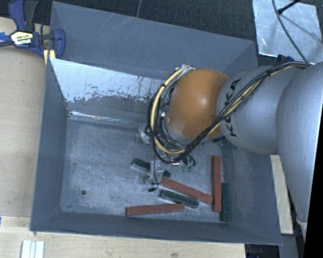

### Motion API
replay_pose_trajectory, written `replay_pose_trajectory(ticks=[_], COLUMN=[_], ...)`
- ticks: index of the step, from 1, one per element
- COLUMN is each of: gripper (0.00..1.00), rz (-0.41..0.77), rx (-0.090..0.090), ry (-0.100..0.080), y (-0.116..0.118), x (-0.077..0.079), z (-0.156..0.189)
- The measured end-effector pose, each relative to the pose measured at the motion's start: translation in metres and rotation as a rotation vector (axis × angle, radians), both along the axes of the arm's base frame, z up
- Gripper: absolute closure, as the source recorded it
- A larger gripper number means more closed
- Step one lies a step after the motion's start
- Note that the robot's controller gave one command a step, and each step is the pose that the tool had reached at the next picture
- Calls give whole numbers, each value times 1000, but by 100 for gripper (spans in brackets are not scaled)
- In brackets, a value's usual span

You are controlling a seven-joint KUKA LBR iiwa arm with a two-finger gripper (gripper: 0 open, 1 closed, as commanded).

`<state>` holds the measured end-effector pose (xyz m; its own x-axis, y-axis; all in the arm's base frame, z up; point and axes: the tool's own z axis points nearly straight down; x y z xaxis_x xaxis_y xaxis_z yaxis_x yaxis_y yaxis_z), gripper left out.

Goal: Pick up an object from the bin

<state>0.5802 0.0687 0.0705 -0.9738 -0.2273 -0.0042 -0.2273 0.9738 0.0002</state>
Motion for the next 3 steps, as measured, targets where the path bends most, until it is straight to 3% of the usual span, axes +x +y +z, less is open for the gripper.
replay_pose_trajectory(ticks=[1,2,3], gripper=[0,100,100], rz=[-42,-42,-51], rx=[0,1,1], ry=[-2,-3,-8], y=[-16,-16,2], x=[21,21,-4], z=[0,1,152])
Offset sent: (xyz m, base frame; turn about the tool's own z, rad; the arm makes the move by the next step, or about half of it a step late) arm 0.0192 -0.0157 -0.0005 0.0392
